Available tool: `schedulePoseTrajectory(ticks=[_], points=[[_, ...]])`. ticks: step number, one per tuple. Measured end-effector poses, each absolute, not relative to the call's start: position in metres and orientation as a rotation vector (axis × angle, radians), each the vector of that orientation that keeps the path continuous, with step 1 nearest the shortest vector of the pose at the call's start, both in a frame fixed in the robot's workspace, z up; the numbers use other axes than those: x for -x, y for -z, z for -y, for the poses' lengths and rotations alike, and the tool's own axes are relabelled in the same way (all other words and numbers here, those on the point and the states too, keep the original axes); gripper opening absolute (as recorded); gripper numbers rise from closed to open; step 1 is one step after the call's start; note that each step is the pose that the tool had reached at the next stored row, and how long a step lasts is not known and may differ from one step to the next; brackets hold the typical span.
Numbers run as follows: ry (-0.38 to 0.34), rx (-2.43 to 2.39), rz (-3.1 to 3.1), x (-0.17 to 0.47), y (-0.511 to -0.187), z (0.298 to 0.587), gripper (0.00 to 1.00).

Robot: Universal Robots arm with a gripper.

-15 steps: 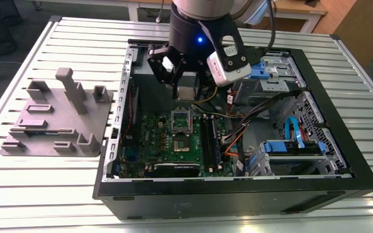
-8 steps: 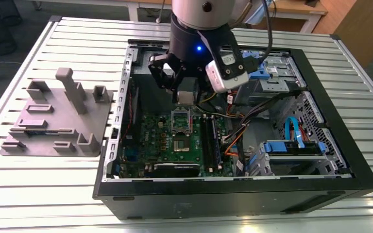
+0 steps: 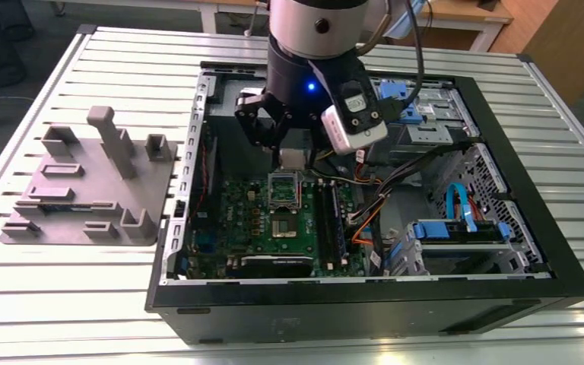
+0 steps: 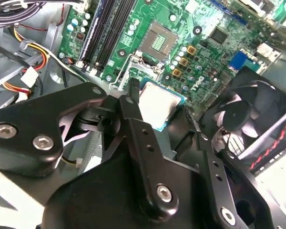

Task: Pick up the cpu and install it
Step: 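Place the cpu into insertion slot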

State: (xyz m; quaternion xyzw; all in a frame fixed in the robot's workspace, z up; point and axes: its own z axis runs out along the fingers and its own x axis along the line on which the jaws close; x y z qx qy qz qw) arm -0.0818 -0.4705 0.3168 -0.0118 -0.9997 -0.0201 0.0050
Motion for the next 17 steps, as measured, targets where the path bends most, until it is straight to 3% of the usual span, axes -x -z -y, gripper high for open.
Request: schedulePoseTrajectory(ticks=[17], points=[[0.063, 0.037, 3.131, 0.082, -0.286, 0.472, 0.47]])
